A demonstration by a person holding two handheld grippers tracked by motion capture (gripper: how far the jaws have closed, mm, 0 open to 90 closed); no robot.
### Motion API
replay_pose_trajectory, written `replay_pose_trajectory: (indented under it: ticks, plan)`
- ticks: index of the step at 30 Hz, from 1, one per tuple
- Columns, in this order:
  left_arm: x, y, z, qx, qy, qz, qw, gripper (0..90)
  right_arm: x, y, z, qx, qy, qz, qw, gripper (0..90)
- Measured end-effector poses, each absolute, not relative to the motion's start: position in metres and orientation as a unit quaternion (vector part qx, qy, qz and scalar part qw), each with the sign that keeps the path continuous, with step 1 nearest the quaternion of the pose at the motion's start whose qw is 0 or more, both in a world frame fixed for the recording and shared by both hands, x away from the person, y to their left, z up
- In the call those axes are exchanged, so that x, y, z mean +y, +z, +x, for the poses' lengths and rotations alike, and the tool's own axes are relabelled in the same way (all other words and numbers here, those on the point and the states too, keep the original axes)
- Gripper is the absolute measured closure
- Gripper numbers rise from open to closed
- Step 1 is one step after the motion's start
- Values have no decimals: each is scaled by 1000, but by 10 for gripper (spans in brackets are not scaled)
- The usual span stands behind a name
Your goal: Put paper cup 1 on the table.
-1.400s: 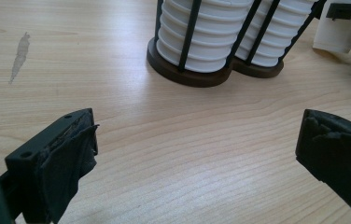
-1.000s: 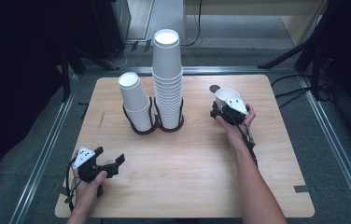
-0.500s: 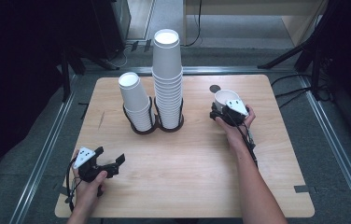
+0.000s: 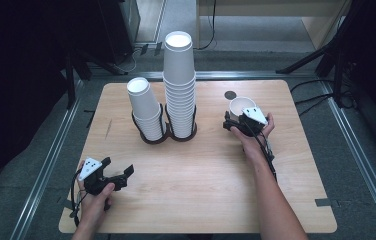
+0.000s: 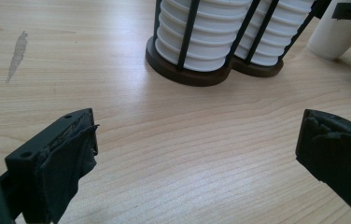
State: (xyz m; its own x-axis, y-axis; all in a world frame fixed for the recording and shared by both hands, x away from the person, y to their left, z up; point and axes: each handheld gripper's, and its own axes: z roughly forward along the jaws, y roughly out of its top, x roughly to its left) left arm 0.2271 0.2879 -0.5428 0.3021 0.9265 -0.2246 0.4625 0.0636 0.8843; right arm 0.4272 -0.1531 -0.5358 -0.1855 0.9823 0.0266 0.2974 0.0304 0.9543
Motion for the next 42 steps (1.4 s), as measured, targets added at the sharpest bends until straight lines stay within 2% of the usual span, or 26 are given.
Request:
replay_pose_trajectory:
  ticks: [31, 42]
  plan:
    - [273, -540, 234, 535, 241, 648, 486, 0, -161, -491, 393, 611, 494, 487, 383, 0]
    - [259, -535, 243, 535, 231, 645, 495, 0, -147, -452, 384, 607, 522, 466, 378, 0]
